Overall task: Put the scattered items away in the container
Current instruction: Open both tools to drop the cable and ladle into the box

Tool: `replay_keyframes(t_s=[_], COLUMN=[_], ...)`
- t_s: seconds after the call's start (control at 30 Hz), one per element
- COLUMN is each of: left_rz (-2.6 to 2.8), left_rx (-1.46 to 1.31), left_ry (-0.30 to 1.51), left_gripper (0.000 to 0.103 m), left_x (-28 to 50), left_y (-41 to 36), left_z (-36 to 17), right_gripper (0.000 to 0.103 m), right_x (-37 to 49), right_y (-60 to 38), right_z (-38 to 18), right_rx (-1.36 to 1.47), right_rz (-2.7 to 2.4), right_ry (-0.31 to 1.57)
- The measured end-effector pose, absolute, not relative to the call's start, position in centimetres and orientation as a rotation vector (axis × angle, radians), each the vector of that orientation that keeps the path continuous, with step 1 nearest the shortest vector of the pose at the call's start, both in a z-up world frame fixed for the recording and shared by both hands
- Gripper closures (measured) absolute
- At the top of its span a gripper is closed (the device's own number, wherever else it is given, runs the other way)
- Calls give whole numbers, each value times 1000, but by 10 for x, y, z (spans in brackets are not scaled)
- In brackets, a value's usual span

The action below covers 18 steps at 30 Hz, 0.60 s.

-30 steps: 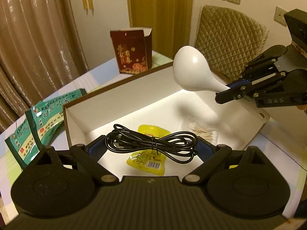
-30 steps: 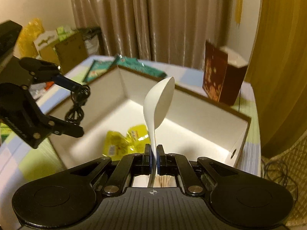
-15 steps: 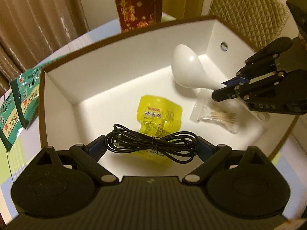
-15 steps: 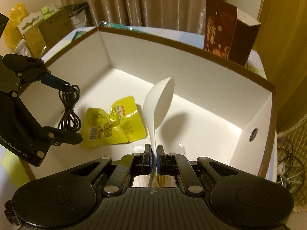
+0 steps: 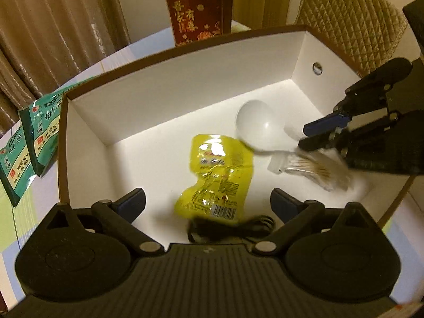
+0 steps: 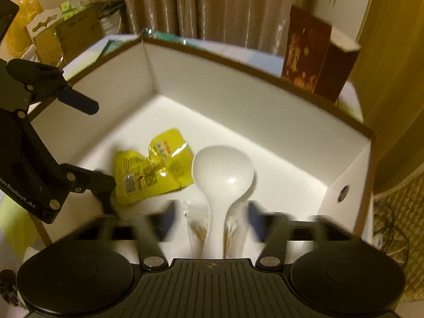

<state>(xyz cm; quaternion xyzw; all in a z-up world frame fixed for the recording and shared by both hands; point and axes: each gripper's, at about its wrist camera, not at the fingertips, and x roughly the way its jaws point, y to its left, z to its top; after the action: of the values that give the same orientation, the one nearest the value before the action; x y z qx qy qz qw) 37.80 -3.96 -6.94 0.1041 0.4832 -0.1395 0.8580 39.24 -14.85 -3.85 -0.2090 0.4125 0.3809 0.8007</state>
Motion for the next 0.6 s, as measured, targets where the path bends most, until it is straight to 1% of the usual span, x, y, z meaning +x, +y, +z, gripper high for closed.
replay_keyframes(t_s=[0.27,0.33,0.43,0.53,0.6], left_rz=[-290,-287,-288,-284,-277], left_rx=[227,232,227,220,212], left_ry=[988,979,962,942,925], left_gripper=[3,3,3,3,3], left_x=[370,365,357,346,337], left_y=[-40,-39,-37,-34,-32], left_z=[-59,-54,-45,-34,-26], right_gripper=[21,15,12,6,5], right_x=[382,379,372,365,359], right_y=[-158,-163,-172,-180,-185], right_z=[-26,-21,-12,-1,7], right_rx=[-438,-422,-390,-369,-352], right_rz=[817,815,815,811,807], right_ry=[849,831,807,781,759])
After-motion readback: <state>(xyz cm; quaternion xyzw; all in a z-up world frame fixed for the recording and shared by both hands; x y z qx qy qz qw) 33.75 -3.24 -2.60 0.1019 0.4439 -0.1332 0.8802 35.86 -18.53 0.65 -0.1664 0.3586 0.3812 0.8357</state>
